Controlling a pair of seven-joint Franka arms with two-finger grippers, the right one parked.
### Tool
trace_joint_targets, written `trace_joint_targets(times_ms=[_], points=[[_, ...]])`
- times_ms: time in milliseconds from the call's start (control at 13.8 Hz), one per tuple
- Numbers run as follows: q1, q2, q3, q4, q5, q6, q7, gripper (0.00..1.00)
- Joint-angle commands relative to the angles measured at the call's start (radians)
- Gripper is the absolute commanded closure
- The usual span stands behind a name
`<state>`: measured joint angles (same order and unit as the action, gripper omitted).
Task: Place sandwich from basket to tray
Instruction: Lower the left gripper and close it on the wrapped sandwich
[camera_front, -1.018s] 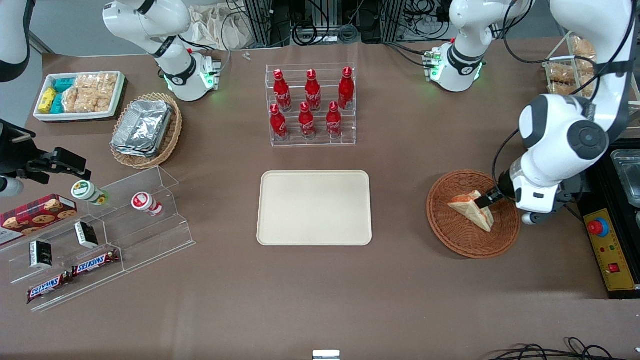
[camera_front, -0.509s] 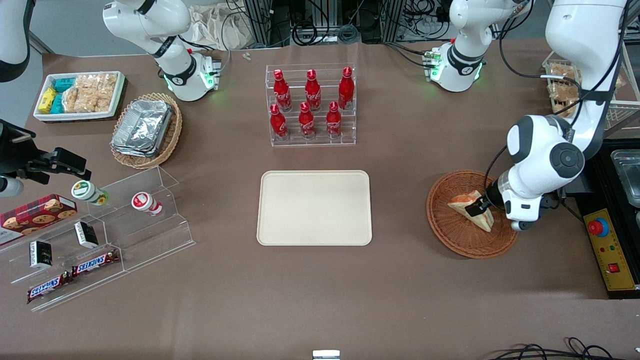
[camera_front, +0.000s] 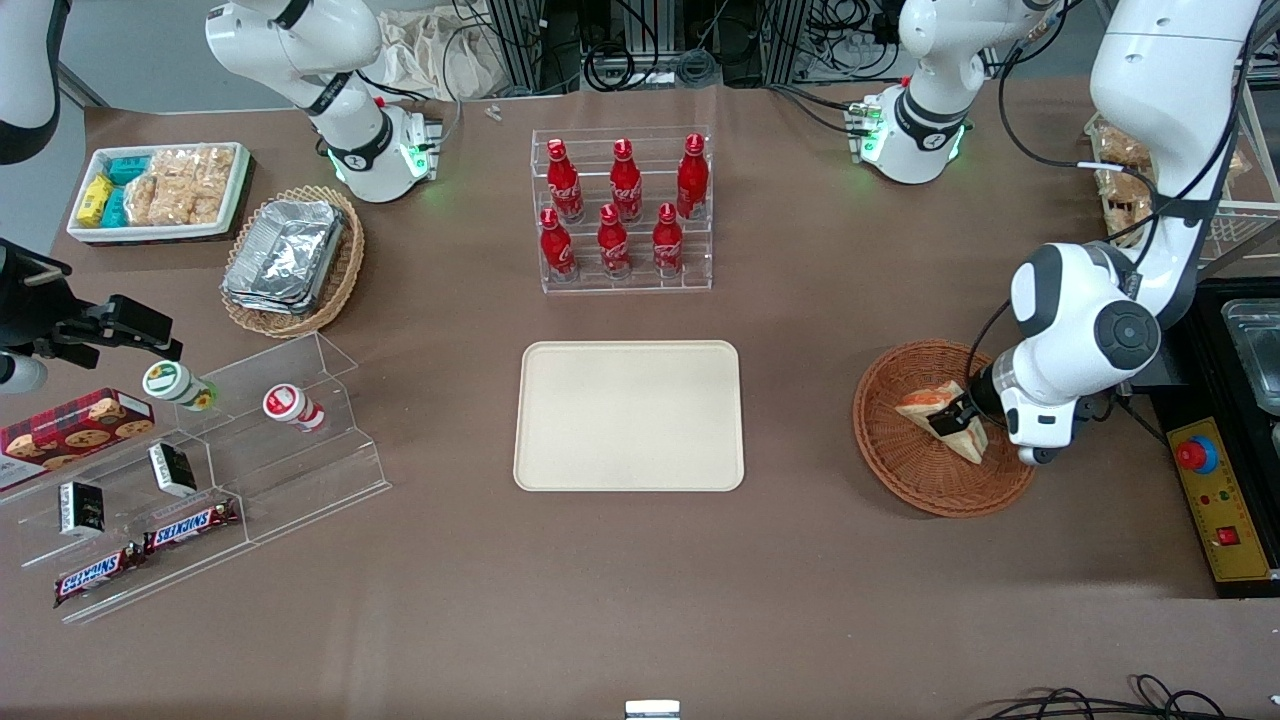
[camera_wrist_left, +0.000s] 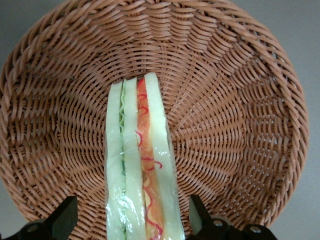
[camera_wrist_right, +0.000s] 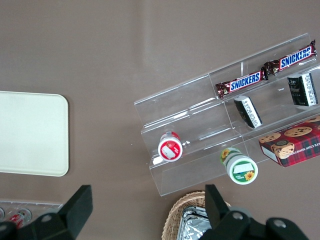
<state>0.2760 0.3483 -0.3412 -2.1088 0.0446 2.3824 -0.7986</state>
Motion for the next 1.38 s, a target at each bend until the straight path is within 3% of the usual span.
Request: trace_joint_targets(times_ms=[0, 73, 218, 291, 436, 873, 1164, 1309], points=[[0.003, 0.014, -0.004, -0.016, 0.009, 0.041, -0.021, 0.00], [0.003, 0.023, -0.004, -0.016, 0.009, 0.050, -0.021, 0.07], [0.003, 0.031, -0.004, -0.014, 0.009, 0.061, -0.034, 0.57], [0.002, 0.031, -0.004, -0.011, 0.009, 0.061, -0.051, 0.74], [-0.001, 0.031, -0.004, -0.002, 0.009, 0.061, -0.092, 1.00], [-0.006, -0.009, -0.007, 0.048, 0.047, -0.006, -0.137, 1.00], [-0.009, -0.017, -0.036, 0.321, 0.109, -0.416, -0.126, 1.00], [-0.009, -0.014, -0.056, 0.436, 0.110, -0.526, -0.123, 1.00]])
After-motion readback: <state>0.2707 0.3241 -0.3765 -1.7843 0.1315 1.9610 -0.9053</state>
